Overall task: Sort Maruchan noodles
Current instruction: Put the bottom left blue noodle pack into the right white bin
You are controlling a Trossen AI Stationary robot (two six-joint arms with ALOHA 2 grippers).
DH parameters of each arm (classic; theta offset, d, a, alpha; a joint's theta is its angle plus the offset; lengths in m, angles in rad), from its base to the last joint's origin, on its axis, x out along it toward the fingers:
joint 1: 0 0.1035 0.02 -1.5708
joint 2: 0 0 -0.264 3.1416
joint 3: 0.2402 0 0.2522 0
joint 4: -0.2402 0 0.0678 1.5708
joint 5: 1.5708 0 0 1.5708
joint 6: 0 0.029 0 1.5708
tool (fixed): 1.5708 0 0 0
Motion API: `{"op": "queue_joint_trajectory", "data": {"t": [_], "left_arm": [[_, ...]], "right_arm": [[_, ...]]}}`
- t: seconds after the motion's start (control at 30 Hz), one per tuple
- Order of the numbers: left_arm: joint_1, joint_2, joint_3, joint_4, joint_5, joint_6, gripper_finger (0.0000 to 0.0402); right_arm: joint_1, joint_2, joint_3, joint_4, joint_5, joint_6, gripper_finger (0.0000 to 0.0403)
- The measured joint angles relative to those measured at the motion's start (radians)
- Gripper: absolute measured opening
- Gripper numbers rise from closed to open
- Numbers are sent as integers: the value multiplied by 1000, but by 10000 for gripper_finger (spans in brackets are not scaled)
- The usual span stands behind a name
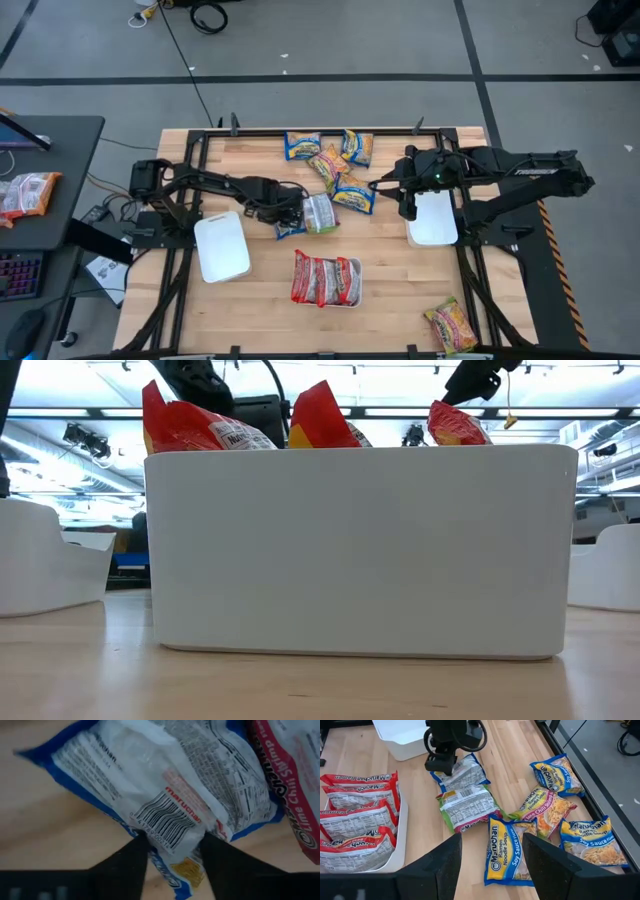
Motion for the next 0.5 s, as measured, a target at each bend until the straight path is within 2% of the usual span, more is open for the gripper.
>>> {"op": "queue_joint_trajectory", "data": {"t": [0.23, 0.37, 0.5], "left_arm": [[58, -3, 21, -47, -43, 109, 20], [78, -72, 83, -102, -43, 184, 11], [91, -196, 155, -181, -35, 290, 10]], "right_arm": [[0, 0, 0, -37, 0, -43, 215], [0, 0, 0, -59, 2, -90, 215], [0, 0, 0, -47, 4, -125, 215]]}}
